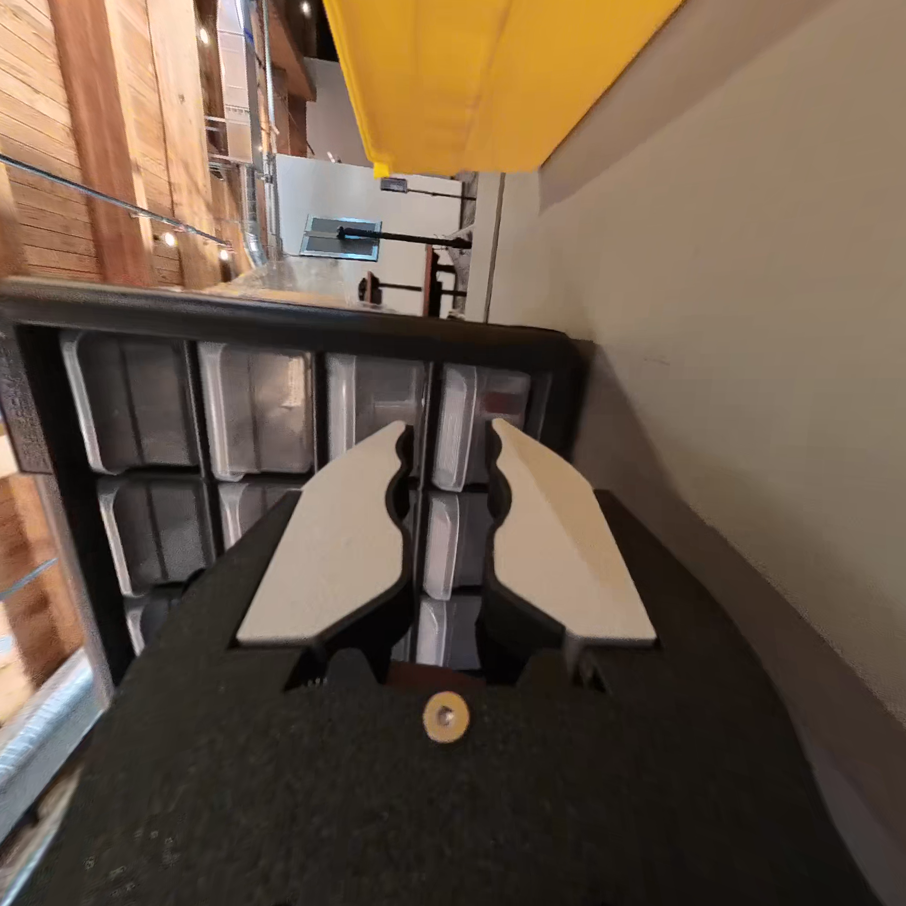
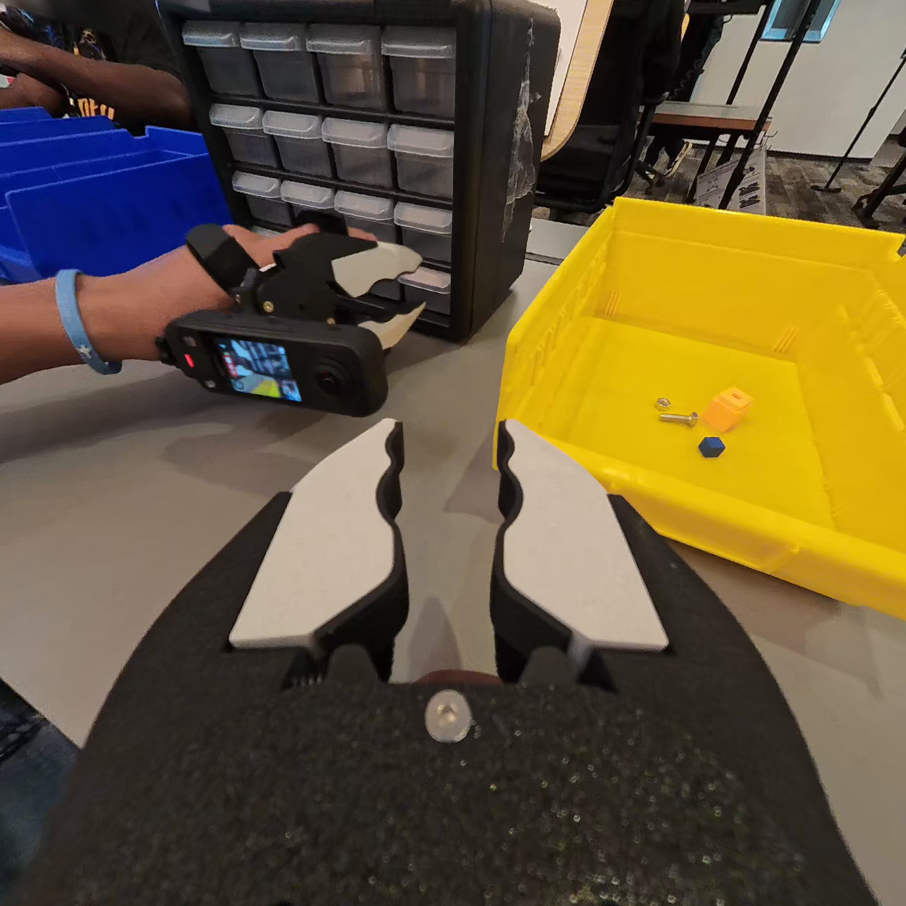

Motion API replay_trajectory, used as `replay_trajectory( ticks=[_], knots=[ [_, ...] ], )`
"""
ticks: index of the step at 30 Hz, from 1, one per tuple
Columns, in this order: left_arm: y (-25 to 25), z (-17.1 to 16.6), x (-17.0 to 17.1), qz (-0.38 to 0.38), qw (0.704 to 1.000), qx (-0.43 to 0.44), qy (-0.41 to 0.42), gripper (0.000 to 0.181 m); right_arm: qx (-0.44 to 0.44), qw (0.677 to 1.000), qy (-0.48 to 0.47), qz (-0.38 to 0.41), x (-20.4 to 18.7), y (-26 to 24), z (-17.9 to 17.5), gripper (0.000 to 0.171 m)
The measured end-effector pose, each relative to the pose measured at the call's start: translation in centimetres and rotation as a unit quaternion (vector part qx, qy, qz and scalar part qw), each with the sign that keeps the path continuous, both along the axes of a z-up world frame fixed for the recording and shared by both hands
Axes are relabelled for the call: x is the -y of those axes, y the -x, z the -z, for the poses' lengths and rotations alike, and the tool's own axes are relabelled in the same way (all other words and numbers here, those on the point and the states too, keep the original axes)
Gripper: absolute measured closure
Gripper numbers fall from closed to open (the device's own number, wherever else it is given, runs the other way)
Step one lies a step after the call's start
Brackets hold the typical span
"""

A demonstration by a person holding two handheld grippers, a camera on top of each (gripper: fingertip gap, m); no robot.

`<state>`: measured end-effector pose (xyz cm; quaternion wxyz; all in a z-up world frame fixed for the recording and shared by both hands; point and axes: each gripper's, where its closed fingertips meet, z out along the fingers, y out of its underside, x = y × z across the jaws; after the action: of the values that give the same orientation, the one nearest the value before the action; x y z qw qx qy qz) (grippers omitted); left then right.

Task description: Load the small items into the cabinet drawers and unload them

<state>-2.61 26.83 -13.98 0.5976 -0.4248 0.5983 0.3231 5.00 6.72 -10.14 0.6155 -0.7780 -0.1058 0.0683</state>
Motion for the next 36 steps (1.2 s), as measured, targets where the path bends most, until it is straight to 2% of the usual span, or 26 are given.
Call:
replay_trajectory(
  ticks=[3,5,9,18,21,23,24,26,29,32,34,36],
  knots=[
    [0.0,0.1,-1.2,-0.014,1.0,-0.013,-0.012,0.155,-0.006,1.0,-0.002,0.003,0.1,-0.2,-0.2,0.136],
    [0.2,0.3,-1.7,-0.019,0.999,-0.021,-0.021,0.165,-0.008,1.0,-0.002,0.004,0.2,-0.4,-0.1,0.136],
    [0.3,0.3,-1.6,-0.005,0.999,-0.011,-0.039,0.171,-0.01,1.0,0.003,0.007,0.2,-0.6,0.1,0.136],
    [1.0,0.5,2.2,0.022,1.0,0.001,-0.015,0.171,-0.011,1.0,0.007,0.005,0.3,-0.5,0.2,0.136],
    [1.4,0.2,3.3,0.019,0.999,0.035,0.029,0.148,-0.011,1.0,0.012,0.002,0.3,-0.3,0.4,0.136],
    [1.7,0.1,4.1,0.005,0.99,0.097,0.103,0.136,-0.01,1.0,0.013,0.0,0.3,-0.2,0.4,0.136],
    [1.7,0.1,4.5,-0.002,0.978,0.139,0.153,0.126,-0.011,1.0,0.014,-0.001,0.2,-0.1,0.4,0.136],
    [1.5,0.0,5.4,-0.025,0.935,0.239,0.26,0.107,-0.012,1.0,0.016,-0.003,0.2,0.0,0.5,0.136],
    [0.9,-0.8,5.8,-0.061,0.828,0.397,0.391,0.096,-0.016,1.0,0.019,-0.004,0.1,0.0,0.6,0.136],
    [0.7,-1.0,4.3,-0.115,0.732,0.504,0.443,0.098,-0.024,0.999,0.021,-0.005,0.1,0.0,0.7,0.136],
    [0.9,-0.6,3.0,-0.157,0.698,0.539,0.445,0.099,-0.027,0.999,0.02,-0.004,0.1,-0.1,0.6,0.136],
    [0.6,0.0,2.0,-0.182,0.689,0.548,0.439,0.1,-0.03,0.999,0.02,-0.003,0.2,-0.2,0.6,0.136]
  ],
)
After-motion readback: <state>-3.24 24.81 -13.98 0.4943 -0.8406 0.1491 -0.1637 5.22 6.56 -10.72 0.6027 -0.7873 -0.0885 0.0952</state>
